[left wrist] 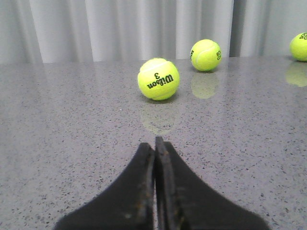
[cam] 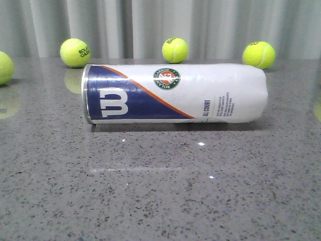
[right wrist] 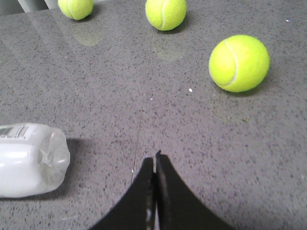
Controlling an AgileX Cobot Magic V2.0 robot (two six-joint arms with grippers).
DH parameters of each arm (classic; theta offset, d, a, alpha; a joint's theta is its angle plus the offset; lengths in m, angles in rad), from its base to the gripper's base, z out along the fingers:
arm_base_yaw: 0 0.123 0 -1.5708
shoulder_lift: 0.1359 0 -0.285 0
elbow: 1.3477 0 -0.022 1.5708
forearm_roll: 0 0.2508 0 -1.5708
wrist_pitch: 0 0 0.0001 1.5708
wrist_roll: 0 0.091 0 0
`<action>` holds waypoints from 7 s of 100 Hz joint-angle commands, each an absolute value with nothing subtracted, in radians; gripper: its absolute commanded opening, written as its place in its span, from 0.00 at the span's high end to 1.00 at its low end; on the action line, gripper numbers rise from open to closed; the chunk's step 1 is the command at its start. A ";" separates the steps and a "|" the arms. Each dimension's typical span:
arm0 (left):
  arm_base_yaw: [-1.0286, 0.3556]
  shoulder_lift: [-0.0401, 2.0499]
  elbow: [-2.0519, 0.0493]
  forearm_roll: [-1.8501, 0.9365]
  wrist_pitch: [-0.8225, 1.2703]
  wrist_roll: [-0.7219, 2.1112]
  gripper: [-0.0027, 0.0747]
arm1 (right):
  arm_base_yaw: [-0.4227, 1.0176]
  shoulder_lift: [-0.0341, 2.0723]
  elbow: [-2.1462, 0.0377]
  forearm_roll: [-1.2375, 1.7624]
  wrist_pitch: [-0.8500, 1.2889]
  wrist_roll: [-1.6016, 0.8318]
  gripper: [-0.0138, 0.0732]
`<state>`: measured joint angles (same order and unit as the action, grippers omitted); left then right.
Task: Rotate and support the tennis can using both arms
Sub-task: 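Open the right gripper and withdraw it from the can, then reach the left gripper to the can's metal end and grasp it, then lift the can's end with the left gripper, tilting it upright, then set the can upright on its base and release with the left gripper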
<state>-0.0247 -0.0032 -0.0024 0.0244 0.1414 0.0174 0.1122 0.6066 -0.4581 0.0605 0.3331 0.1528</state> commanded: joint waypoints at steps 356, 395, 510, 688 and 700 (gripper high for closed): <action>-0.276 1.626 -1.017 -1.443 1.234 0.621 0.56 | 0.108 0.200 -0.369 0.063 0.296 0.152 0.92; -0.276 1.626 -1.017 -1.559 1.278 0.672 0.94 | 0.108 0.200 -0.369 0.063 0.296 0.152 0.92; -0.376 1.399 -1.657 -0.572 1.275 0.233 0.99 | 0.108 0.200 -0.369 0.063 0.296 0.152 0.92; -0.659 1.451 -1.682 -0.160 1.112 0.088 0.41 | 0.108 0.200 -0.369 0.063 0.296 0.152 0.92; -0.654 1.451 -1.682 -0.160 1.051 0.088 0.41 | 0.108 0.200 -0.369 0.063 0.296 0.152 0.92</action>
<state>-0.6566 1.4801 -1.6484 -0.1375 1.1451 0.0956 0.1122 0.1924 -0.3438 0.0609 0.3687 0.1528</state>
